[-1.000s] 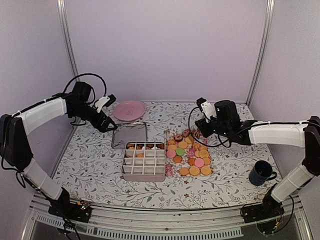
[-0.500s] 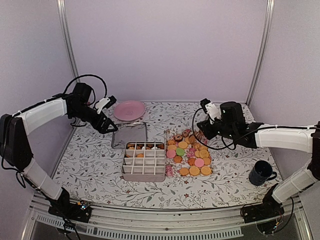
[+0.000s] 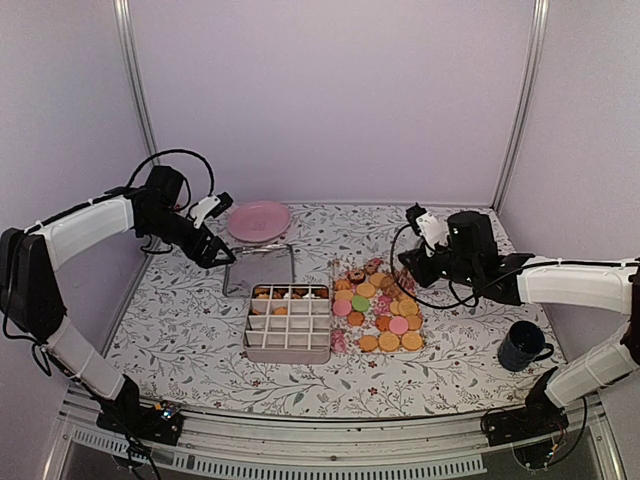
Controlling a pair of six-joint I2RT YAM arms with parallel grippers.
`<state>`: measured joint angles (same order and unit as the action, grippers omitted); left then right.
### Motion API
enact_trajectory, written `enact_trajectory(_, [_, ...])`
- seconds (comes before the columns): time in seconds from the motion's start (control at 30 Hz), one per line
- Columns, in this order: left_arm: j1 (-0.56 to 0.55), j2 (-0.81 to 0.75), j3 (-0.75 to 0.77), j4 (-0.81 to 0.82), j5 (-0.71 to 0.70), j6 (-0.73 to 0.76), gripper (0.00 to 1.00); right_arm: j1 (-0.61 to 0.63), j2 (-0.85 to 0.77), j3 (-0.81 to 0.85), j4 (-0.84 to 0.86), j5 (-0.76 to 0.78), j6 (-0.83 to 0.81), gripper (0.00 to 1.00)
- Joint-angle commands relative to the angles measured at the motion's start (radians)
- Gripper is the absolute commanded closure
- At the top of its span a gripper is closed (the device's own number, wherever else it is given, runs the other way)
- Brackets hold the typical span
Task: Pack the cookies
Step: Pick up the fake cookies from the plate.
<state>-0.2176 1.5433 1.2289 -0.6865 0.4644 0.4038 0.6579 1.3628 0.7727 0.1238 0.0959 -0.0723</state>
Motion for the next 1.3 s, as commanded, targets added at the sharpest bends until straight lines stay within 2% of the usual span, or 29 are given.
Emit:
enact_trajectory(0.0, [0.008,0.012,0.037,-0.026,0.022,0.007,0.01,-0.012,-0.011,-0.018,0.047,-0.021,-0.019,0.61])
enact_trajectory(0.3, [0.008,0.014,0.054,-0.03,0.022,0.003,0.01,-0.012,0.009,-0.013,0.075,0.002,-0.078,0.62])
enact_trajectory(0.53, [0.008,0.016,0.055,-0.03,0.025,0.004,0.01,-0.011,0.047,0.018,0.067,-0.041,-0.123,0.59])
enact_trajectory(0.73, [0.008,0.012,0.055,-0.03,0.021,0.006,0.01,-0.023,0.068,0.002,0.06,-0.084,-0.094,0.59])
enact_trajectory(0.83, [0.007,0.012,0.055,-0.03,0.02,0.007,0.01,-0.03,0.062,-0.007,0.059,-0.096,-0.069,0.64])
enact_trajectory(1.07, [0.008,0.013,0.06,-0.031,0.019,0.009,0.01,-0.032,0.001,0.032,0.004,-0.087,-0.071,0.84])
enact_trajectory(1.27, [0.009,0.019,0.06,-0.031,0.019,0.011,0.01,-0.029,-0.065,0.114,-0.061,-0.107,-0.085,0.85])
